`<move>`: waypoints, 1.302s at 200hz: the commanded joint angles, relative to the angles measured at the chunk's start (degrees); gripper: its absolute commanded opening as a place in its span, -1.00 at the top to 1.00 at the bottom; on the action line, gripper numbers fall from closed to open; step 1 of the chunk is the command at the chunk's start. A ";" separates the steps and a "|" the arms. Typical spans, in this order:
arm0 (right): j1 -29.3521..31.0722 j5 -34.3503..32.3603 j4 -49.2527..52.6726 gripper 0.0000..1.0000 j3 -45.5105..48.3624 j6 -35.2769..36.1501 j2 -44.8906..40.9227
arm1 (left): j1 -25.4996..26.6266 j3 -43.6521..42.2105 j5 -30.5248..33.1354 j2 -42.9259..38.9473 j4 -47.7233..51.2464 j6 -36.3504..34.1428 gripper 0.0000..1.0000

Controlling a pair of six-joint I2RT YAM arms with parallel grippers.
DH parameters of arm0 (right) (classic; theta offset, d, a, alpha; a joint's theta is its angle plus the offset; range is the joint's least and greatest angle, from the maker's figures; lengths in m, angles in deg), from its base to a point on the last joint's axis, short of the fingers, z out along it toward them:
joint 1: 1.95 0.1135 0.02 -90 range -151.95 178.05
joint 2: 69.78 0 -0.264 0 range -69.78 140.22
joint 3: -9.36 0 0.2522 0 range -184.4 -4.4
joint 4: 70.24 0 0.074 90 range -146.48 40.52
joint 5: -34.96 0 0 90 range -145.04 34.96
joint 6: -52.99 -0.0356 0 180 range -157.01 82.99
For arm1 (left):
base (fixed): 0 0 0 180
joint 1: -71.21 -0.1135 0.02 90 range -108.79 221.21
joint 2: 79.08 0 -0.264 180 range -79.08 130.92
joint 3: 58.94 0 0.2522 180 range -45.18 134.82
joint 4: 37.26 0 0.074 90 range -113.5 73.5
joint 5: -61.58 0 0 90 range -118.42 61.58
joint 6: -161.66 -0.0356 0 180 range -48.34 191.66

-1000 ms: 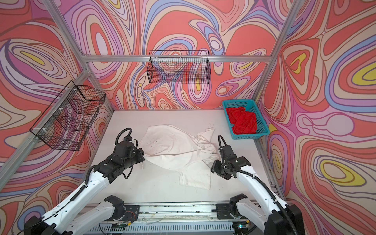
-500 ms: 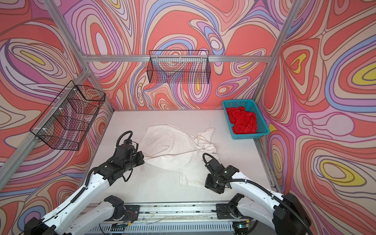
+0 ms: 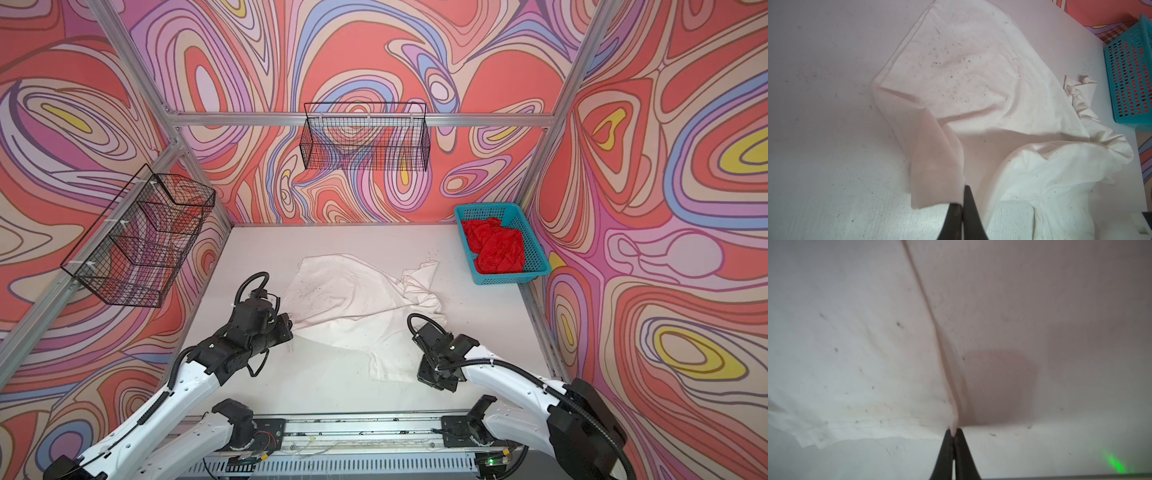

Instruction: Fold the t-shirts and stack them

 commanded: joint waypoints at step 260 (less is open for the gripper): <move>-21.29 -11.94 11.05 1.00 -26.10 16.29 2.76 | -4.56 -8.61 1.88 6.07 10.48 18.25 0.18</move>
